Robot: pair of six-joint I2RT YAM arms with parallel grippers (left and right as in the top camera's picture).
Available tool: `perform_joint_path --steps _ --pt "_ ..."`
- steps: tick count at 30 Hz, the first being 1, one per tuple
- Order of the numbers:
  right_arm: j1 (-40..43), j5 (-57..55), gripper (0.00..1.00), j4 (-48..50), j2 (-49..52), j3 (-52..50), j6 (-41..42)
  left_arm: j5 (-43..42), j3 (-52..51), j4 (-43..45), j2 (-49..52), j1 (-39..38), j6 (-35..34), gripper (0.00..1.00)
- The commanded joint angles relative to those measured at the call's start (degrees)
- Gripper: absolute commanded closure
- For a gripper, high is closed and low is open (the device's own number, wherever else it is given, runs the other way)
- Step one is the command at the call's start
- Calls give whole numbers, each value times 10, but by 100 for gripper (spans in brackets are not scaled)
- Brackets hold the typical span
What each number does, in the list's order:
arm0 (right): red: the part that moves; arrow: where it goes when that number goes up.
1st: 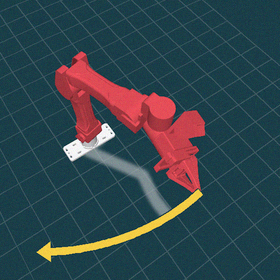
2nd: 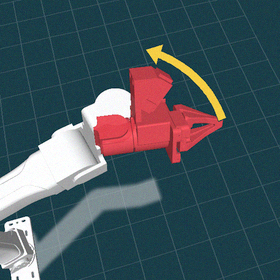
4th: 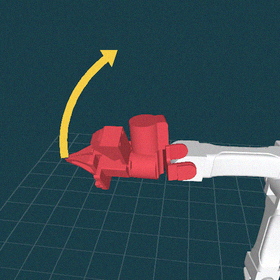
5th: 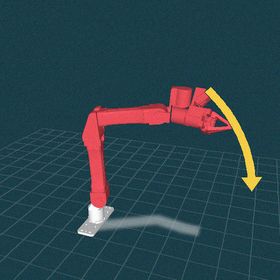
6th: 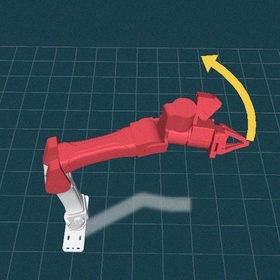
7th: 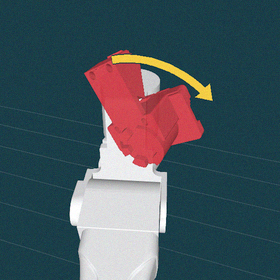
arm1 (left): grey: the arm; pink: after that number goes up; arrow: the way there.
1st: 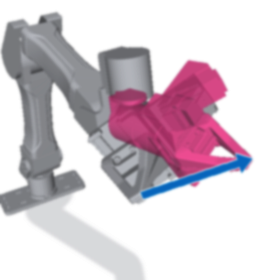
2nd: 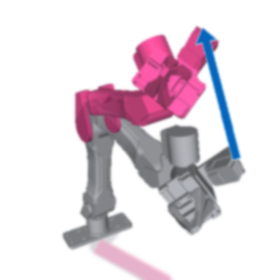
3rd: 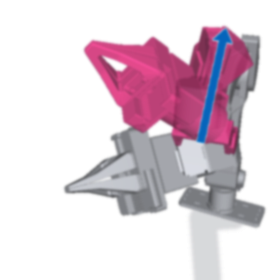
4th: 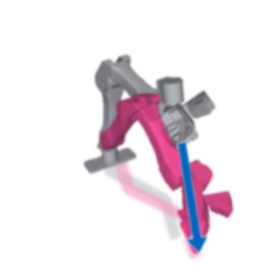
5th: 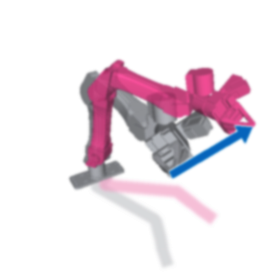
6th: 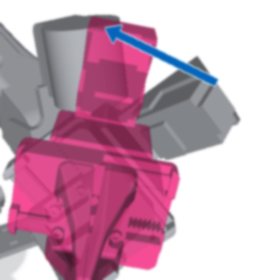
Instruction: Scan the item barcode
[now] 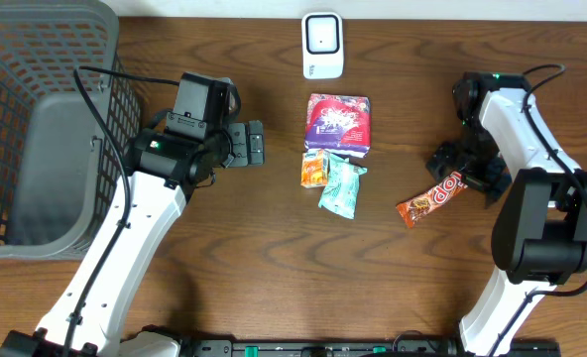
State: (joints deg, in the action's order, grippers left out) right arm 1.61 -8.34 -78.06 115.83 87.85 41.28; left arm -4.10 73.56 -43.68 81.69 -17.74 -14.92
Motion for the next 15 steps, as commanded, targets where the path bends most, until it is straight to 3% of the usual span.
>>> perform_joint_path --steps 1,5,9,14,15 --pt "-2 59 4 24 -4 -30 -26 7 8 -3 3 2 5 2" --pt "-2 70 27 73 -4 -74 -26 7 8 -3 3 2 5 2" --pt "-2 81 70 118 -4 -115 -29 7 8 -3 3 2 5 2" --pt "-3 179 99 153 -5 -120 -104 7 8 -3 3 2 5 2" --pt "-2 219 99 160 -5 -117 -126 7 8 -3 3 2 5 2"
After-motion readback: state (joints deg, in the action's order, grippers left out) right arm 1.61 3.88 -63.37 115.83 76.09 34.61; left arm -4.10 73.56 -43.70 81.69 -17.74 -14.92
